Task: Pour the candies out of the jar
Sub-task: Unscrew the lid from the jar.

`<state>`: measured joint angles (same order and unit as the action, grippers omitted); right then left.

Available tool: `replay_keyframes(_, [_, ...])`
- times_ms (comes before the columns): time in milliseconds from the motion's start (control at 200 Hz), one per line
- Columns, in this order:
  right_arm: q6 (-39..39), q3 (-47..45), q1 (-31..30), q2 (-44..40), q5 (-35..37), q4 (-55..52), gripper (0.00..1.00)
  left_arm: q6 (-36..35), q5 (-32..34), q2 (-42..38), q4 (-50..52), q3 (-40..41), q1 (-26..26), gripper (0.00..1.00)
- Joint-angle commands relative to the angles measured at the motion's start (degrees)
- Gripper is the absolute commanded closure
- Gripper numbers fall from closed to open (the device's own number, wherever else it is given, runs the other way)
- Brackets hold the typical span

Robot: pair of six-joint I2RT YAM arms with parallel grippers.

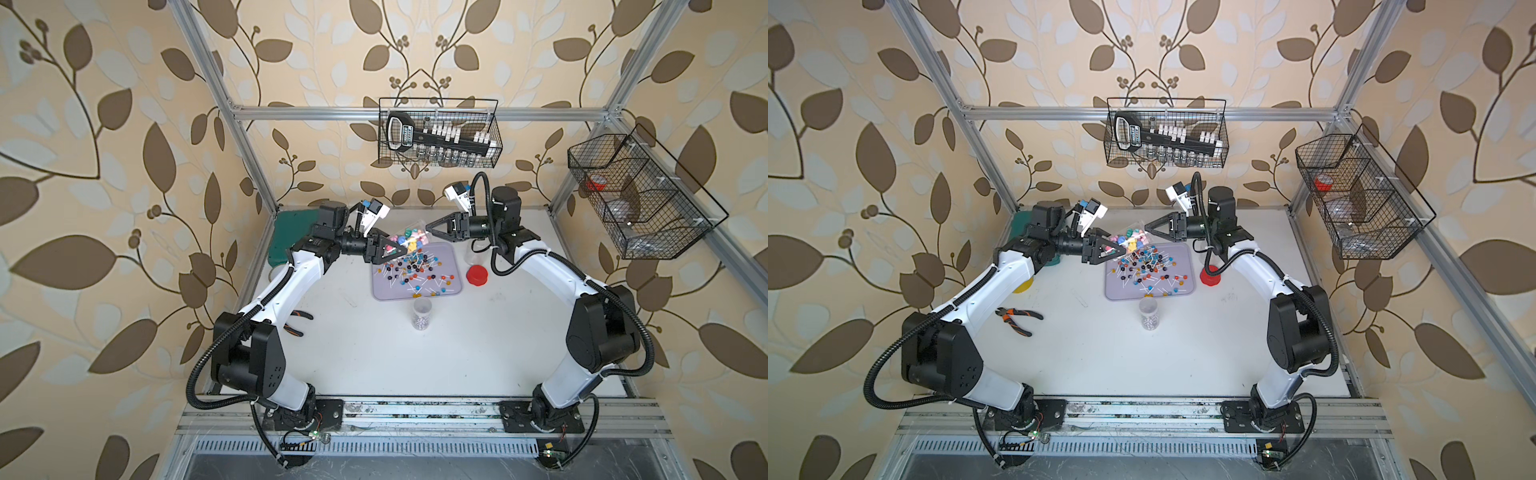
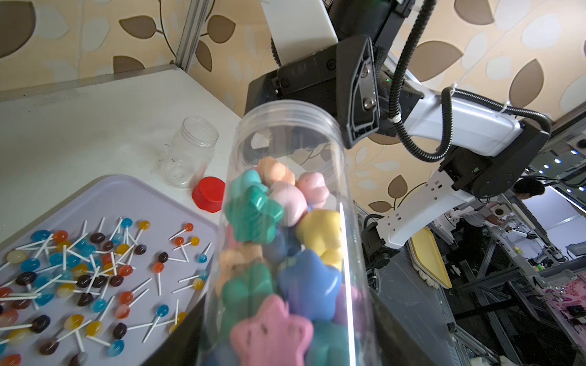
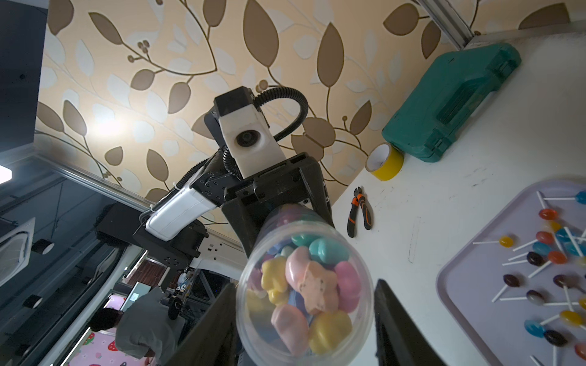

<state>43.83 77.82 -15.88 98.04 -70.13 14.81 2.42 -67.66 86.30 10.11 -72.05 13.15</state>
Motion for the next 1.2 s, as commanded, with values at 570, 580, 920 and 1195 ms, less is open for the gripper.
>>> replay_keyframes(570, [-16.6, -1.0, -1.4, -3.7, -6.7, -3.5, 0.37, 6.1, -0.7, -2.6, -13.0, -2.2, 0.2, 0.45])
replay_keyframes(580, [-16.3, -1.0, -1.3, -3.8, -6.4, -3.6, 0.36, 5.8, -0.6, -2.7, -12.6, -2.1, 0.1, 0.45])
replay_keyframes(920, [-3.2, 4.0, 1.4, -5.8, -0.6, -9.9, 0.08, -10.6, -1.9, -6.7, 4.3, -5.6, 0.2, 0.44])
replay_keyframes(1195, [-3.6, 8.3, 2.1, -4.0, -3.1, -18.2, 0.1, -12.4, -3.6, -7.7, 5.5, -5.6, 0.2, 0.44])
